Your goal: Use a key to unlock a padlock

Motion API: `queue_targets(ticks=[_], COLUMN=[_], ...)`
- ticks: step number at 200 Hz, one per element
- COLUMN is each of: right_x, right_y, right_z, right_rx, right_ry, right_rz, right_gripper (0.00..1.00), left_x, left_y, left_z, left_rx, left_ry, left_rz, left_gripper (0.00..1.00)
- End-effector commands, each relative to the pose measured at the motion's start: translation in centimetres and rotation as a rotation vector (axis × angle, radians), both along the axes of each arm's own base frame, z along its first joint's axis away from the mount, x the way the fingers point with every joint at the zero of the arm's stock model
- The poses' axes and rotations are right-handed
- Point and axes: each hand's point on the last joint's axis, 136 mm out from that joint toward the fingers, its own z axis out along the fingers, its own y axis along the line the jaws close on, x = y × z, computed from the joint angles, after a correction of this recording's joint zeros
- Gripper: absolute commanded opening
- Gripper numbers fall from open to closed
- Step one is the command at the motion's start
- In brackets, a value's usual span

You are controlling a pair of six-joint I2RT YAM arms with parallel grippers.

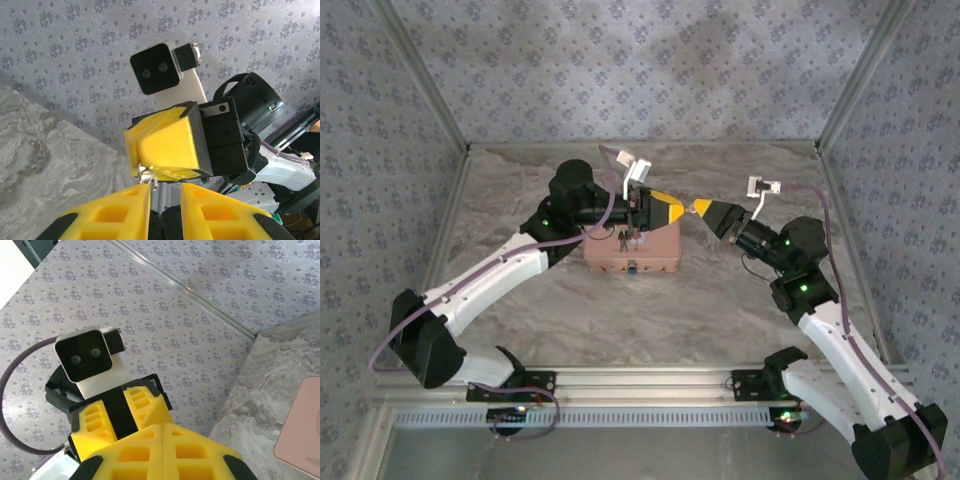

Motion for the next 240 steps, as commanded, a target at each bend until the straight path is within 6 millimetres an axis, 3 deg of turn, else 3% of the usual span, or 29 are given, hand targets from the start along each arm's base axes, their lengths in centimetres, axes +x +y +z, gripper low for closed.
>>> queue_targets(ticks=[1,50,72,125,177,196,229,240], right_x=[-0.3,-0.4,-0.6,-1.0,-0.9,-0.8,-0.8,-0.8], right_y=[-0.3,-0.3,-0.5,-0.7,-0.7,-0.5,-0.3,-0.3], right_z=[0.9,1.2,1.7,2.0,1.5,1.4,0.9,0.6], right_rx=[0.039,0.047,0.062,0.063,0.066,0.06,0.053,0.036], right_ry=[-0.036,-0.047,-0.067,-0.077,-0.066,-0.063,-0.048,-0.041], right_rz=[0.003,0.005,0.004,0.006,0.003,0.011,0.021,0.02], right_gripper=[0.0,0.0,0.0,0.0,0.0,0.0,0.0,0.0], left_x=[-0.3,-0.2,0.1,0.4,0.0,0.1,0.0,-0.1], left_y=[-0.4,-0.6,-0.7,-0.8,-0.8,-0.9,-0.9,-0.9], left_z=[0.6,0.9,0.6,-0.4,0.7,0.7,0.9,1.0], left_rx=[-0.022,-0.03,-0.016,0.006,-0.025,-0.027,-0.032,-0.033], left_ry=[-0.027,-0.032,-0.023,-0.01,-0.023,-0.024,-0.032,-0.036], left_rz=[-0.027,-0.034,-0.028,-0.014,-0.036,-0.034,-0.043,-0.043], left_gripper=[0.22,0.18,0.36,0.38,0.15,0.14,0.0,0.0])
